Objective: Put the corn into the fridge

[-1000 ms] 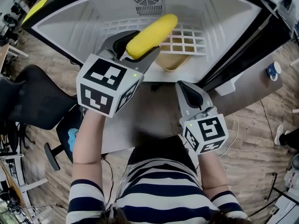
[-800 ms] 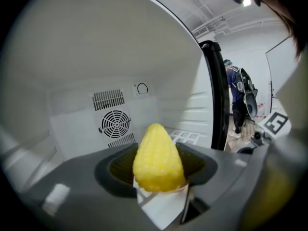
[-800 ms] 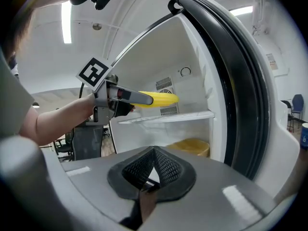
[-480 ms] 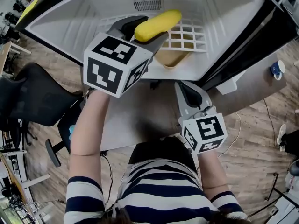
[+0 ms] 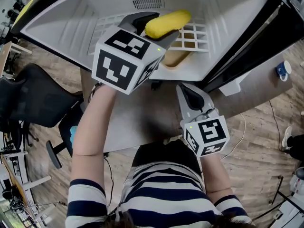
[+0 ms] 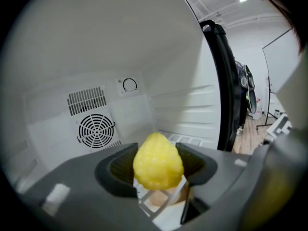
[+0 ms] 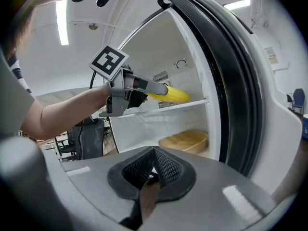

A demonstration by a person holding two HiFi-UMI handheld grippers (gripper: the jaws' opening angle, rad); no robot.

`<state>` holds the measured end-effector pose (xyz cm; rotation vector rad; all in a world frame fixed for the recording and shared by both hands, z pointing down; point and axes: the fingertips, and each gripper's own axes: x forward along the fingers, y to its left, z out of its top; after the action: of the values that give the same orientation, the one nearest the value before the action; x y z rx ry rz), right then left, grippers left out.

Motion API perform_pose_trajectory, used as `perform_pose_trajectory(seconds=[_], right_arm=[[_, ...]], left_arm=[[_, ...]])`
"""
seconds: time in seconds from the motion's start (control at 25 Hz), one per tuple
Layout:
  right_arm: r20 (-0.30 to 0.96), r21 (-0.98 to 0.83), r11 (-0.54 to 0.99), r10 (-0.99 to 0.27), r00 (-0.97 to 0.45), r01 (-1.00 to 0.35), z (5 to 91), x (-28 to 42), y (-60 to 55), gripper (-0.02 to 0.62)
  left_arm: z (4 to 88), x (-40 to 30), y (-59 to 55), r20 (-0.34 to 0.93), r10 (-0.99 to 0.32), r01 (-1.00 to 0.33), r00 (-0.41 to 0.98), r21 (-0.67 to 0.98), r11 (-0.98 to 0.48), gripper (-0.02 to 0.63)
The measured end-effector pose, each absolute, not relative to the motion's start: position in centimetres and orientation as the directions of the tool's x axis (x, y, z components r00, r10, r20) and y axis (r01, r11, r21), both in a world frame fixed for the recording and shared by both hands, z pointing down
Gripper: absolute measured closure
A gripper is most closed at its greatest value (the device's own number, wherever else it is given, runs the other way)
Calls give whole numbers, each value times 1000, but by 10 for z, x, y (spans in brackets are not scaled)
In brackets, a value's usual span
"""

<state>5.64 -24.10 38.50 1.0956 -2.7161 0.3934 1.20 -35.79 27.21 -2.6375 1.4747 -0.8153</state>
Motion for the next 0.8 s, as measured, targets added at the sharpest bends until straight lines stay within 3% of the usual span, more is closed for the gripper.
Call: perform_pose_trajectory(seconds=[0.8], right_arm=[[292,-157,706,-635,-716,-690,391,52,-241,603]], left_arm=[[287,6,-357,512,-744,-733,428,-284,-618,606]])
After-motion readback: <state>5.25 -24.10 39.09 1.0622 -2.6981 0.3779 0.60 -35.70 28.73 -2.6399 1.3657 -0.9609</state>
